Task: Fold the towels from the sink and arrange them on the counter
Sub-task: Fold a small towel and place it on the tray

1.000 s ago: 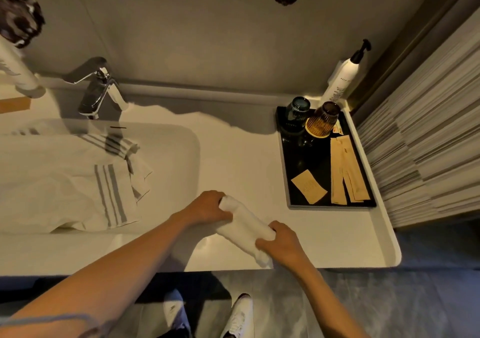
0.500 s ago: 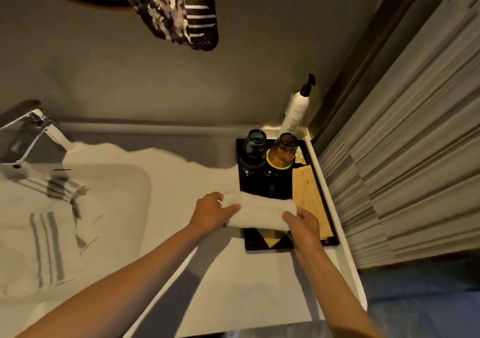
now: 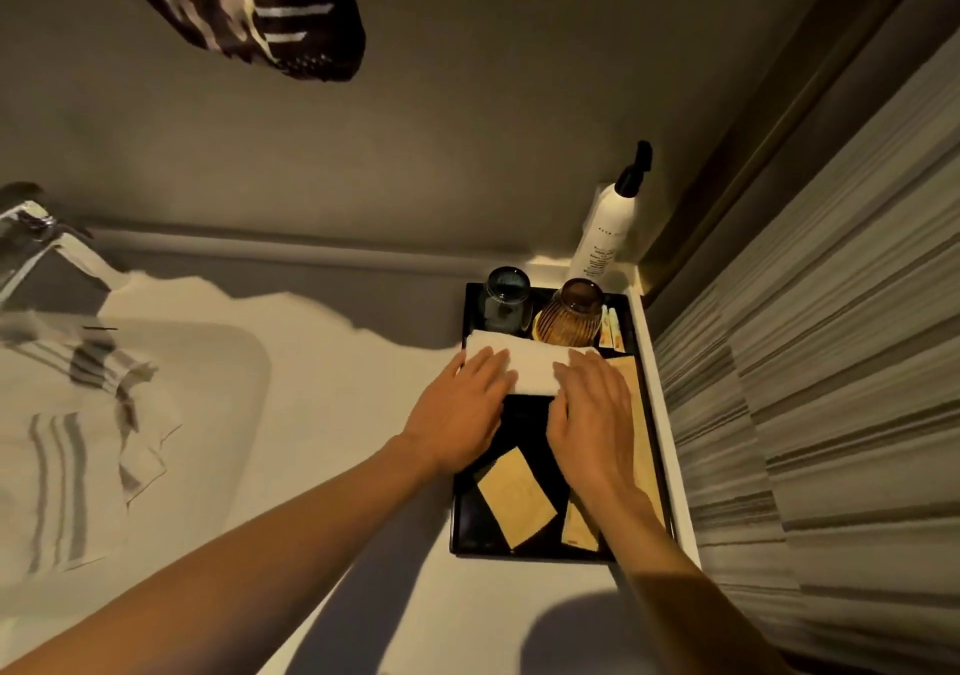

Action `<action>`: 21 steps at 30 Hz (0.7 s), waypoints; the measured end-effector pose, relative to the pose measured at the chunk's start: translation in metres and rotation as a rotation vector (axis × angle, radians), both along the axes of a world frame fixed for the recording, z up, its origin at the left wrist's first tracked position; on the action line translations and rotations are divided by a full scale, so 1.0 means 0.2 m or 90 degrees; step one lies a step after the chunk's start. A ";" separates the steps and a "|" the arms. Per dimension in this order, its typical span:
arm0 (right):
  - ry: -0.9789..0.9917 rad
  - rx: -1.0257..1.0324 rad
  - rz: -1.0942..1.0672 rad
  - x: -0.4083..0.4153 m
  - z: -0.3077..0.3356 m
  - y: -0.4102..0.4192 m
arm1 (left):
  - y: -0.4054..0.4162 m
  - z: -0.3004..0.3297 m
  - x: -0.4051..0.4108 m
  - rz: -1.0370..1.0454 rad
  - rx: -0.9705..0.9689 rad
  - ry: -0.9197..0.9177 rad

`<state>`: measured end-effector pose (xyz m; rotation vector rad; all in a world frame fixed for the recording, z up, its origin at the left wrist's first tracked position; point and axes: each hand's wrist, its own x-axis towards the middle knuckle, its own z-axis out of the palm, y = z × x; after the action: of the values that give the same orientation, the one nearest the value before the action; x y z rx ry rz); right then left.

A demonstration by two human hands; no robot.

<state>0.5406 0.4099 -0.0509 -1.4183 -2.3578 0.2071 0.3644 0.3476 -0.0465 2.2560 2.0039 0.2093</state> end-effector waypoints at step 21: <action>-0.177 0.042 0.206 -1.02 0.56 -0.23 | -0.58 0.49 -0.90 0.212 -0.040 0.005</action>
<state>0.3369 0.3637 0.0615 -1.0864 -2.7882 0.0168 0.1846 0.2316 0.0509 1.8766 2.3447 0.1645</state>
